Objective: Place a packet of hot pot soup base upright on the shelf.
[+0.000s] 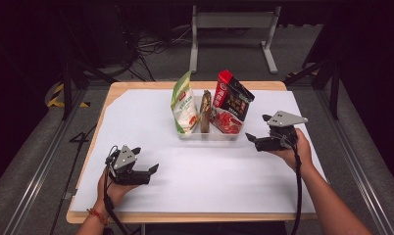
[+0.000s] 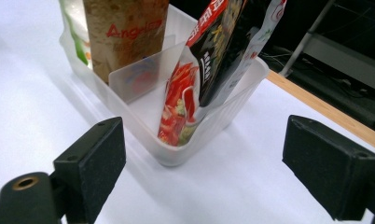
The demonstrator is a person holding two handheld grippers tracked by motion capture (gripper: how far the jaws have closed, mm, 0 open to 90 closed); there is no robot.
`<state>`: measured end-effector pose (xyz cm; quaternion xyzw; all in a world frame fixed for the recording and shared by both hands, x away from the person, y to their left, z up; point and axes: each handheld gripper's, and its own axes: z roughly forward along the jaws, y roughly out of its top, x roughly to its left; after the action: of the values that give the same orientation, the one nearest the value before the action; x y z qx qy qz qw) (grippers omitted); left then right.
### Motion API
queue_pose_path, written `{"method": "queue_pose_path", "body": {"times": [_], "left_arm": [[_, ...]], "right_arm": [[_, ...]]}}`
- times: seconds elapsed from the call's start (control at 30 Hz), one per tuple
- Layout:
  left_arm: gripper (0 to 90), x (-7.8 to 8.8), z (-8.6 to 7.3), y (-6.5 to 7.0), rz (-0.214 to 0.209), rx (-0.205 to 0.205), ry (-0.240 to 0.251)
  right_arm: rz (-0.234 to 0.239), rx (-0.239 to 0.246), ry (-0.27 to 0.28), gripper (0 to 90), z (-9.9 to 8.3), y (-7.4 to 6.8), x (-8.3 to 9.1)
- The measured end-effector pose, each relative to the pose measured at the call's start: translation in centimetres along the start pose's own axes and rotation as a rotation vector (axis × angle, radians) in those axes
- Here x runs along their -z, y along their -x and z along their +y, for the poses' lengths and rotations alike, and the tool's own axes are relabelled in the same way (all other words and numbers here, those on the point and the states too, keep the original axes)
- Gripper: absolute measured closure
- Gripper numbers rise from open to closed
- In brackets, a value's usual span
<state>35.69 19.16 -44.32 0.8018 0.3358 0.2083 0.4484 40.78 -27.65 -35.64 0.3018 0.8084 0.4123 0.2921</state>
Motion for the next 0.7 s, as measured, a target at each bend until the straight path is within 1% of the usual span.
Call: {"method": "queue_pose_path", "body": {"times": [0.4,0.57,0.7], "left_arm": [[12.0,0.0,0.0,0.0,0.003,0.001,0.001],[12.0,0.0,0.0,0.0,0.005,-0.003,0.000],[12.0,0.0,0.0,0.1,0.006,-0.005,-0.001]], "right_arm": [[-0.007,0.032,-0.005,13.6,-1.9,-0.5,1.7],[-0.016,0.035,0.000,14.3,-2.9,-0.7,2.4],[-0.020,0.037,-0.008,14.4,-3.8,-0.9,2.8]]}}
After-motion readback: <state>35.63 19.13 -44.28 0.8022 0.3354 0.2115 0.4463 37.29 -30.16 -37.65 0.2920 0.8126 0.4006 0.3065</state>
